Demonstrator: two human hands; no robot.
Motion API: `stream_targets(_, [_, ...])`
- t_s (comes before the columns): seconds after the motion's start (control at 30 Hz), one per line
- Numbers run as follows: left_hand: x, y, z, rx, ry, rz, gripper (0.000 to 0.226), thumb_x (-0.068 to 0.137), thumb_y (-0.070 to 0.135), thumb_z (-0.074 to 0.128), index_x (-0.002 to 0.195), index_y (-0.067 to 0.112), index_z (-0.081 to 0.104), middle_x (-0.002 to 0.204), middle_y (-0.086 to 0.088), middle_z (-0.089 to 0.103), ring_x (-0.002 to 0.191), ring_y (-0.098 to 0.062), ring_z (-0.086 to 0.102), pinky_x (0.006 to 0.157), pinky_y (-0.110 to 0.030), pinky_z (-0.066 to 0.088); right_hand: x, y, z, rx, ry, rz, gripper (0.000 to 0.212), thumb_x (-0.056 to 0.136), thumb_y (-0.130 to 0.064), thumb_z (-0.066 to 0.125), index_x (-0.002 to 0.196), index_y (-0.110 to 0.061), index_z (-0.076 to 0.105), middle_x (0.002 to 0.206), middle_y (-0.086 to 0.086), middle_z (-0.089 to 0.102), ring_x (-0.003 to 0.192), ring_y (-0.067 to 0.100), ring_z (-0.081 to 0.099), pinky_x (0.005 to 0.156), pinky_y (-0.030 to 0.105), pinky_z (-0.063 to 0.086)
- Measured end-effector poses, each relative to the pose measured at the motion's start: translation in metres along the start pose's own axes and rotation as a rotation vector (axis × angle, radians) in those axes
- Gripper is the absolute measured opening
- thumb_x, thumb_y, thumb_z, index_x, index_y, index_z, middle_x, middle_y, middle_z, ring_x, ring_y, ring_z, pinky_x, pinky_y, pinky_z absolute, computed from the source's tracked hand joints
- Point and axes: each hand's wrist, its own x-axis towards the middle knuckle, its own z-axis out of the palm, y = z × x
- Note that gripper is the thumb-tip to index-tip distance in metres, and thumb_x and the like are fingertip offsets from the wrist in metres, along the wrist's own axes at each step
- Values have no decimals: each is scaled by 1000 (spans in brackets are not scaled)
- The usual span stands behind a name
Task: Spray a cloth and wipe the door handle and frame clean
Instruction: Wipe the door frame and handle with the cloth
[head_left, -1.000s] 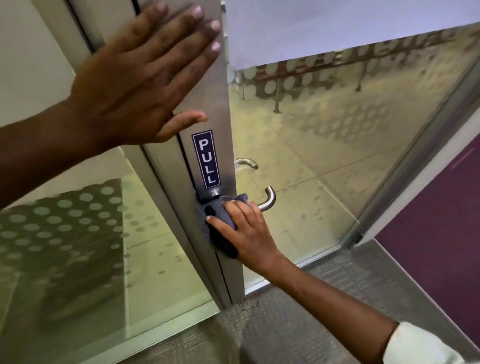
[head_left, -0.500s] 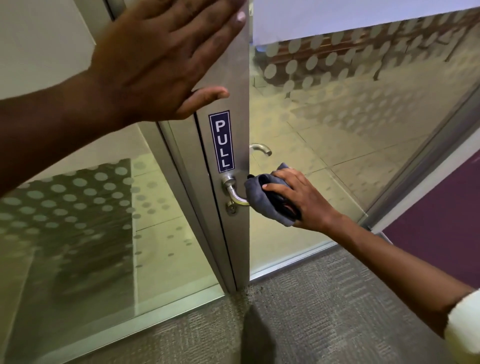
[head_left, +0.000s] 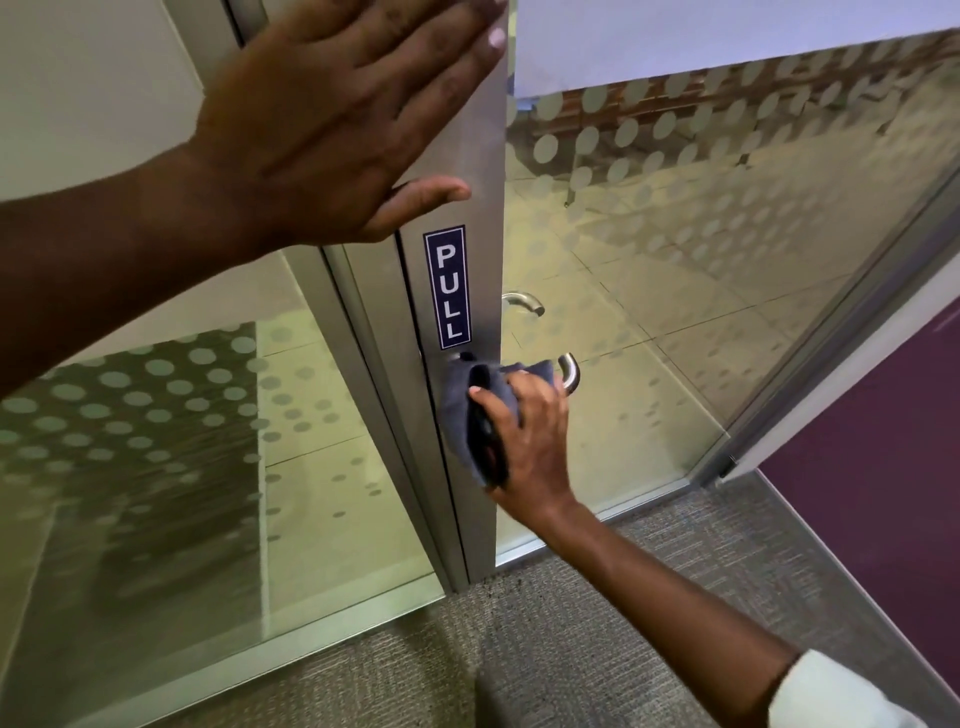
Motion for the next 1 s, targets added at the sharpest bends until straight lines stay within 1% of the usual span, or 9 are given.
stream_targets(0.07, [0,1,0,4,10,2,78,103,60,6,159,6,-2,167,-20,4,156,-34,5,124,-48,10,3,-26,15,-18,10,33,76,71,-54,62,136,-24,38,137,12,33,130,31,33,121,54,8])
stream_targets(0.13, [0,2,0,17,13,1,78,103,60,6,159,5,-2,167,-20,3,156,-34,4,125,-50,9,6,-45,24,-54,24,76,76,71,-52,65,136,-24,39,138,13,34,131,31,33,121,51,3])
stream_targets(0.27, [1,2,2,26,20,8,78,103,60,6,159,6,-2,167,-21,4,156,-34,3,125,-51,9,7,-49,25,-101,30,79,80,68,-46,73,138,-24,40,138,13,36,129,31,35,117,53,13])
stream_targets(0.4, [0,1,4,48,34,12,78,103,60,7,159,6,-1,167,-21,5,156,-35,4,127,-51,8,11,-30,6,-90,-8,-31,79,66,-46,75,135,-25,42,137,12,35,126,32,36,112,54,27])
stream_targets(0.53, [0,1,4,71,34,14,78,103,60,7,159,6,0,167,-21,5,156,-35,3,126,-50,2,9,7,-18,-120,-94,-136,88,60,-46,82,135,-25,40,137,12,34,127,32,34,110,55,30])
stream_targets(0.67, [0,0,4,65,37,13,78,104,60,7,159,5,2,166,-22,7,155,-35,5,125,-50,0,9,36,-31,-83,-114,-179,71,73,-46,66,134,-23,39,139,12,33,130,34,35,113,58,28])
stream_targets(0.8, [0,0,5,68,31,6,78,104,60,6,159,4,2,166,-22,7,155,-36,6,125,-51,1,8,62,-39,-45,-73,-171,61,78,-37,63,131,-18,41,138,15,39,129,42,44,109,66,31])
stream_targets(0.9, [0,0,6,57,30,1,77,104,60,6,159,6,1,166,-22,7,155,-35,6,126,-53,5,8,65,-38,5,-40,-134,59,79,-35,63,130,-17,42,138,13,37,129,42,43,109,61,34])
stream_targets(1.0, [0,0,6,47,37,-6,78,104,60,6,159,6,1,166,-22,7,155,-35,6,126,-52,5,4,60,-34,96,16,-28,57,78,-34,62,130,-18,42,141,12,34,130,40,38,112,47,34])
